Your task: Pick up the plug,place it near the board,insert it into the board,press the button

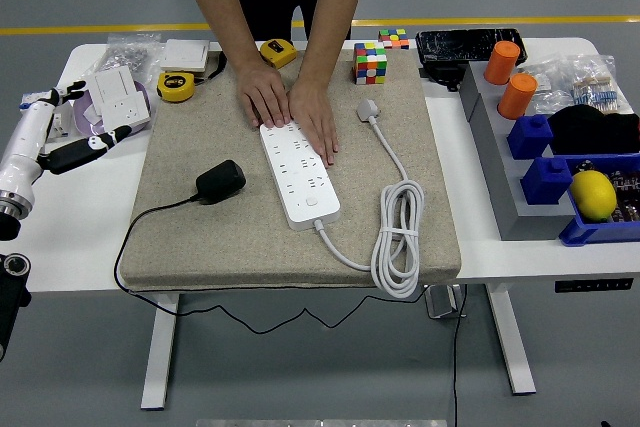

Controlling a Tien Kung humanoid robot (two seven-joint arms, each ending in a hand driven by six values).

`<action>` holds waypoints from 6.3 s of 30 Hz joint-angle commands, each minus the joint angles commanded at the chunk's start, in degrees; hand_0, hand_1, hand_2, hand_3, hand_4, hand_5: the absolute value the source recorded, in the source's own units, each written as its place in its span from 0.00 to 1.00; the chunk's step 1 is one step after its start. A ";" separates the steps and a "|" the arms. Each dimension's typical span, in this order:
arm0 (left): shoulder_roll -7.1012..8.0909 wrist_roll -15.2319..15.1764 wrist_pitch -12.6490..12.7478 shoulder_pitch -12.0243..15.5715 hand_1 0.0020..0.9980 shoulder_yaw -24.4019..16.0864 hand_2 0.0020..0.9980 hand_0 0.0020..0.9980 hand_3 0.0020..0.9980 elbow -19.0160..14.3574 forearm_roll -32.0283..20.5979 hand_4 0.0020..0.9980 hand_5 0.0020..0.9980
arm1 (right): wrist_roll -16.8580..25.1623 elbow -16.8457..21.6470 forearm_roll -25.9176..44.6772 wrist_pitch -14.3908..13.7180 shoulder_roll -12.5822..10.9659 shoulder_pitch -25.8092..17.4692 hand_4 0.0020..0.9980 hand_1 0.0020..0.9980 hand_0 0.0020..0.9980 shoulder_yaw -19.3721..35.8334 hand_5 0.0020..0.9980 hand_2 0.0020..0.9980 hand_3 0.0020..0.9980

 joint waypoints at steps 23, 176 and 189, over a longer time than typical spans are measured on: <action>-1.24 -3.56 3.09 -13.16 0.85 22.97 0.78 0.85 0.77 17.78 -7.34 1.00 0.37 | 0.16 0.00 0.69 -0.30 -0.34 0.45 1.00 0.93 1.00 -1.28 0.99 0.86 0.88; -3.10 -10.91 20.23 -31.72 0.42 51.60 0.41 0.42 0.44 39.16 -1.26 0.62 0.16 | 0.62 0.00 -1.29 0.24 -1.22 1.11 1.00 0.91 1.00 -0.36 0.95 0.84 0.86; -3.36 -10.92 20.42 -31.27 0.43 52.01 0.41 0.42 0.44 39.18 -1.42 0.62 0.17 | 0.64 0.00 -1.35 0.25 -1.30 0.92 1.00 0.91 1.00 -0.46 0.95 0.84 0.86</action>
